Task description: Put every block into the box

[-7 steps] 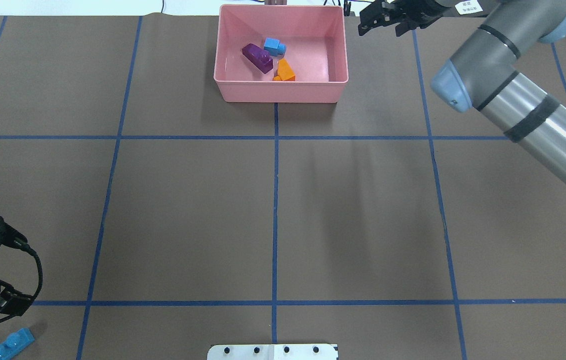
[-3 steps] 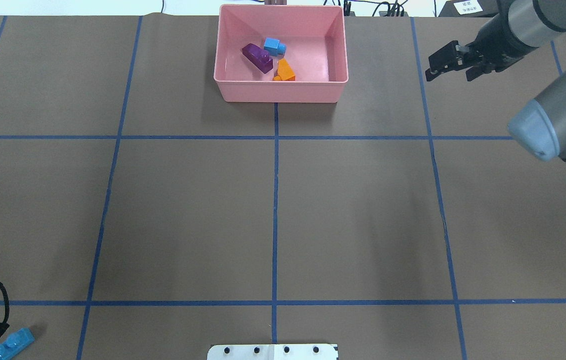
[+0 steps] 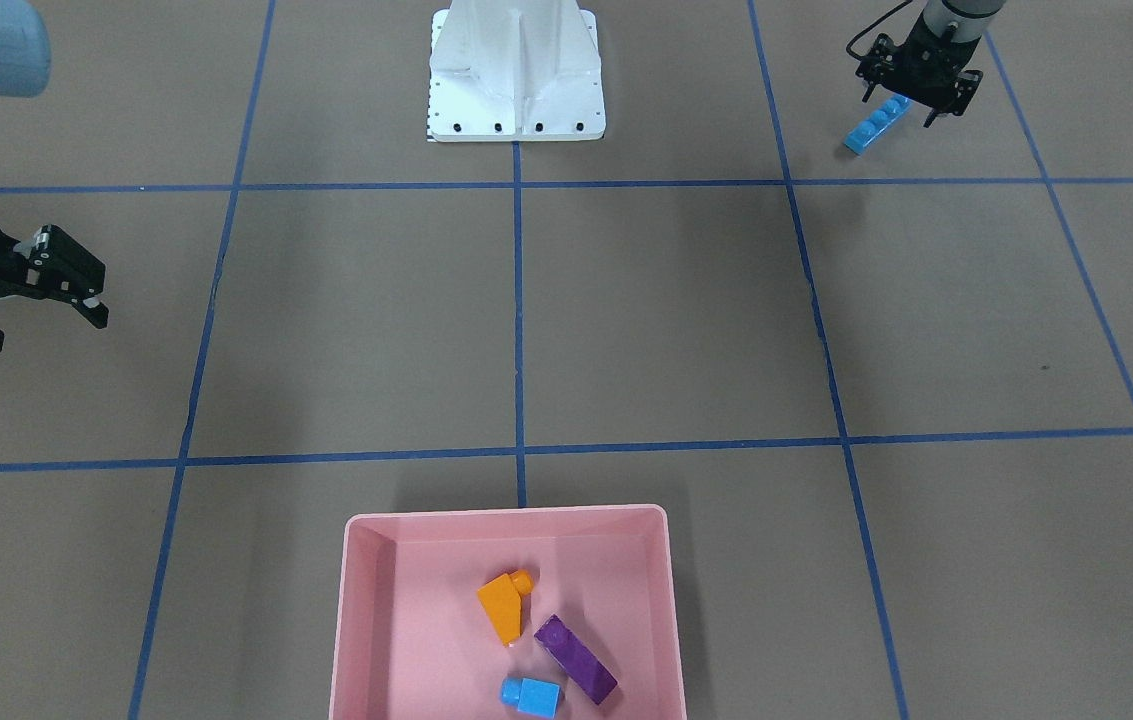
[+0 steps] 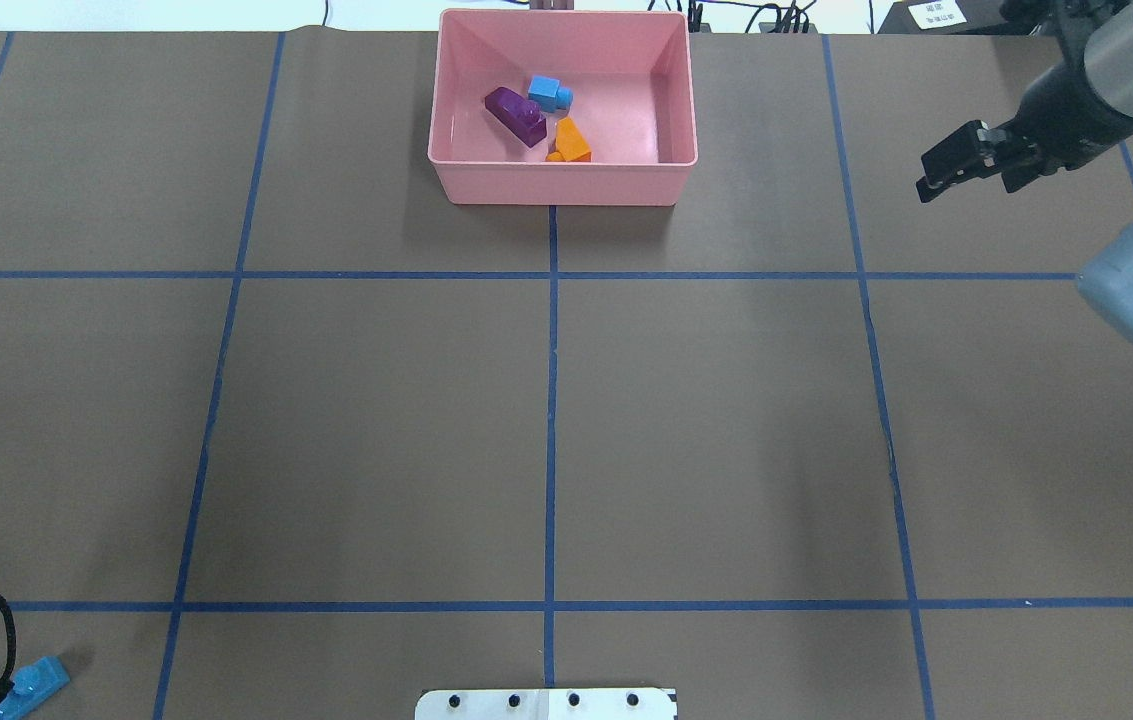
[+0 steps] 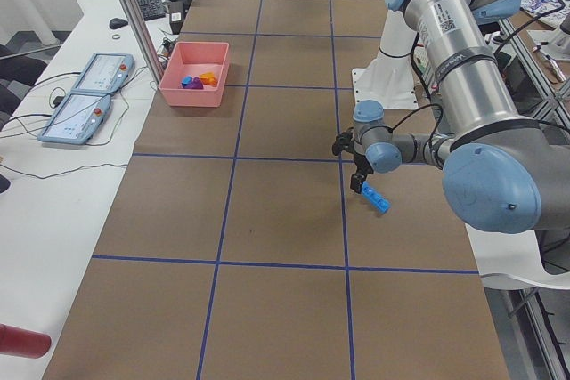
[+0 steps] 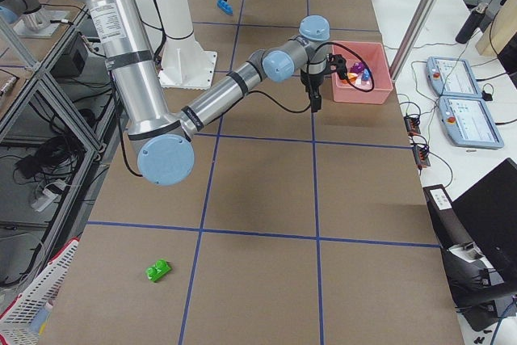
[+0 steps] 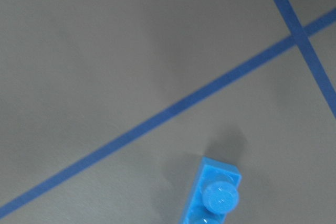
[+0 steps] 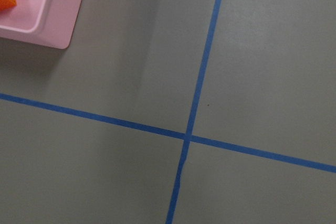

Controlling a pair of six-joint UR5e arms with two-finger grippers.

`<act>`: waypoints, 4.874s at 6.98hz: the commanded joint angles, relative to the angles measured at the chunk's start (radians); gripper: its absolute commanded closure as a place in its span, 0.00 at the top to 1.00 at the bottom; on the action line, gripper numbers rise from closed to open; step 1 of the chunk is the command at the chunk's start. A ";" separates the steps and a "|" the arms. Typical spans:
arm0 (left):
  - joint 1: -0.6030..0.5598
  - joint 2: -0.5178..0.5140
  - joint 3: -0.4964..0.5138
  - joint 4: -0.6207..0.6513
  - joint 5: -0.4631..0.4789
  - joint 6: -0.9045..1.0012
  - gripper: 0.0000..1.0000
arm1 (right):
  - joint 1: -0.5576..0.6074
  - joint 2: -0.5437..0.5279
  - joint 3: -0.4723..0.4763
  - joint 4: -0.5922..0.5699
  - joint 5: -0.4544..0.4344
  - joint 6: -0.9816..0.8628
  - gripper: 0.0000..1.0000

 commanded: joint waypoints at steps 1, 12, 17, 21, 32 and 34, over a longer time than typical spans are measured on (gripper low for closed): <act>0.113 -0.001 0.003 0.000 0.039 -0.077 1.00 | 0.027 -0.066 0.010 -0.011 -0.002 -0.114 1.00; 0.133 -0.062 0.104 0.000 0.040 -0.076 0.33 | 0.076 -0.176 0.008 -0.011 0.006 -0.262 1.00; 0.121 -0.047 -0.011 -0.002 0.039 -0.178 0.00 | 0.144 -0.290 0.008 -0.010 0.006 -0.445 1.00; -0.009 -0.175 -0.125 -0.002 -0.070 -0.223 0.00 | 0.144 -0.417 -0.005 0.000 0.005 -0.499 1.00; -0.336 -0.745 0.022 0.017 -0.105 -0.341 0.00 | 0.038 -0.932 -0.175 0.458 -0.084 -0.800 1.00; -0.336 -0.782 0.050 0.026 -0.105 -0.347 0.00 | 0.032 -0.947 -0.267 0.558 -0.072 -0.798 1.00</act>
